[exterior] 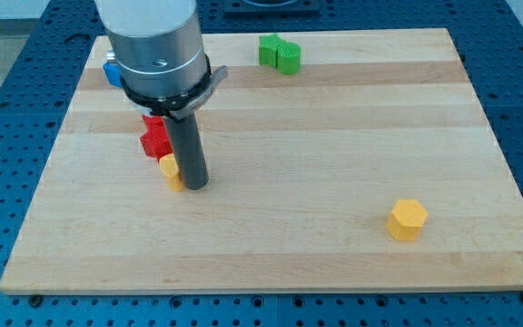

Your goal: Slide the yellow hexagon towards the bottom center

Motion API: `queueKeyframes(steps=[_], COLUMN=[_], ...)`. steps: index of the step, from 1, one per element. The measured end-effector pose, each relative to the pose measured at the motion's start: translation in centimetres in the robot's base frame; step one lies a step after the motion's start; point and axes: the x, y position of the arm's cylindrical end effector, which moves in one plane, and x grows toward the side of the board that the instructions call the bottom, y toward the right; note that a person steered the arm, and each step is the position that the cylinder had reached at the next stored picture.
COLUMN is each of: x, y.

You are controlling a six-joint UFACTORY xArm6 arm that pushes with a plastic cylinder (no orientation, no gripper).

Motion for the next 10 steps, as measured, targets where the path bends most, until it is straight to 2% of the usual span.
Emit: queueKeyframes(steps=[2,3,4,5,6,8,9,10], x=[0.0,0.9,2.4,1.8,-0.3,2.2,2.1,5.5], y=[-1.2,1.4,11.4,17.8,21.4,30.1,31.9,32.4])
